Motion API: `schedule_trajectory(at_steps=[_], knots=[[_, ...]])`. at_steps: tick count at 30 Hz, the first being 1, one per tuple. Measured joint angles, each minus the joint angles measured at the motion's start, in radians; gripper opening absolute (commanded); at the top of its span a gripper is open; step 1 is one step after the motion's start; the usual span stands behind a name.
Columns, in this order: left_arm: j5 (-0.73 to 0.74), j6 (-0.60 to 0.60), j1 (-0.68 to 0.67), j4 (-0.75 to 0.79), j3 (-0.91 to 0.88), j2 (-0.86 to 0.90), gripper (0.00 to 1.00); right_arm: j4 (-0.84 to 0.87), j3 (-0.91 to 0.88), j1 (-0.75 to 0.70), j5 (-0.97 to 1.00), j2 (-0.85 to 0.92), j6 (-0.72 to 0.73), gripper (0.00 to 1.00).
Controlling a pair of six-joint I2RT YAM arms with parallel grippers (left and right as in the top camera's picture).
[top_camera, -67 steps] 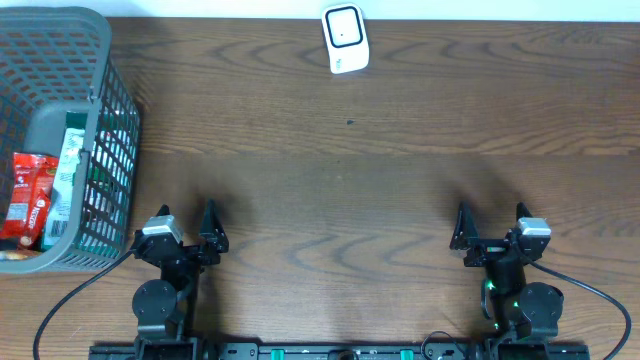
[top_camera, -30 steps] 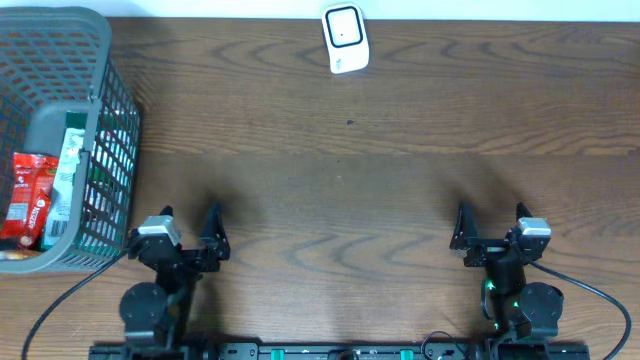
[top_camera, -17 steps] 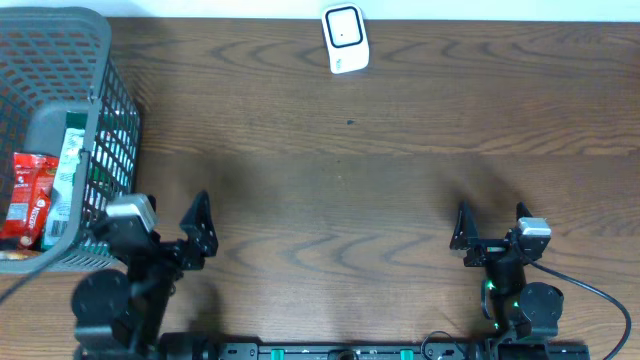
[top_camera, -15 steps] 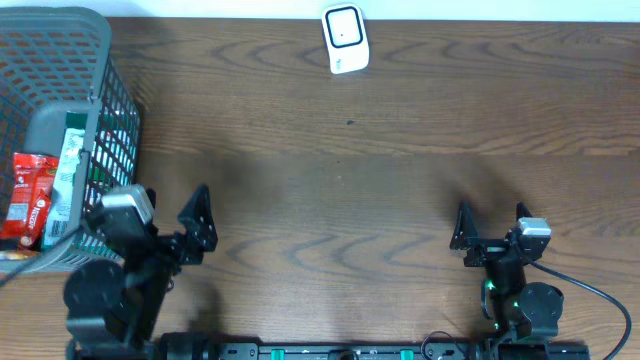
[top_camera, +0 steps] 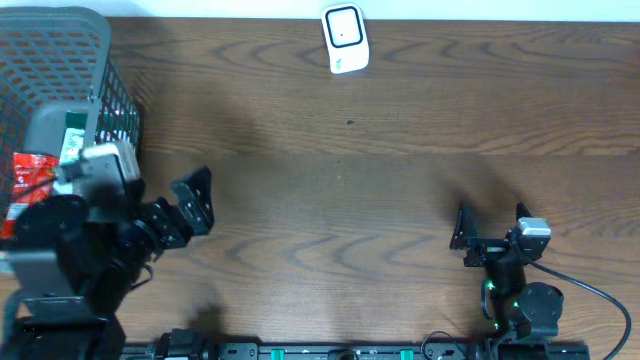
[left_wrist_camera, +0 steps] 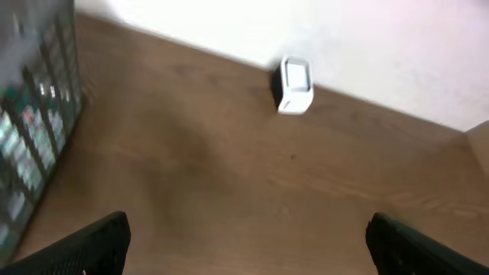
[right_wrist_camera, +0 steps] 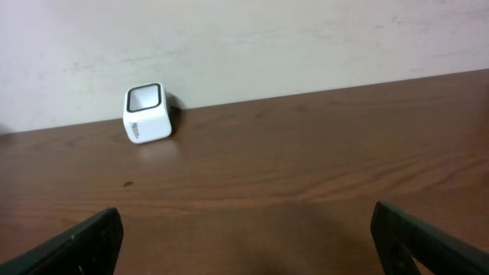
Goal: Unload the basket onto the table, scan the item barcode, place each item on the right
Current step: 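Move the left gripper over the grey basket and reach inside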
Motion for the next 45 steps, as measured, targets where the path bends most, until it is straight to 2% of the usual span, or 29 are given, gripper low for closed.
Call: schedule_trajectory(at_steps=[5,8,14,19,24,29,37,42,45], knots=[[-0.027,0.042,0.0,-0.127,0.207,0.11,0.99,0.0,0.0,0.0,0.0,0.0,0.0,0.99],[-0.098,0.076,0.0,-0.197,0.294,0.186,0.99,0.0,0.0,0.0,0.0,0.0,0.0,0.99],[-0.326,0.11,0.0,-0.202,0.306,0.266,0.99,0.0,0.0,0.0,0.0,0.0,0.0,0.99],[-0.435,0.205,0.0,-0.202,0.306,0.298,0.99,0.0,0.0,0.0,0.0,0.0,0.0,0.99],[-0.458,0.251,0.052,-0.19,0.306,0.315,0.99,0.0,0.0,0.0,0.0,0.0,0.0,0.99],[-0.459,0.246,0.174,-0.167,0.306,0.353,0.99,0.0,0.0,0.0,0.0,0.0,0.0,0.99],[-0.336,0.237,0.38,-0.103,0.307,0.466,0.99,0.0,0.0,0.0,0.0,0.0,0.0,0.99],[-0.292,0.228,0.464,-0.02,0.307,0.528,0.99,0.0,0.0,0.0,0.0,0.0,0.0,0.99],[-0.273,0.227,0.498,-0.025,0.307,0.565,0.99,0.0,0.0,0.0,0.0,0.0,0.0,0.99]])
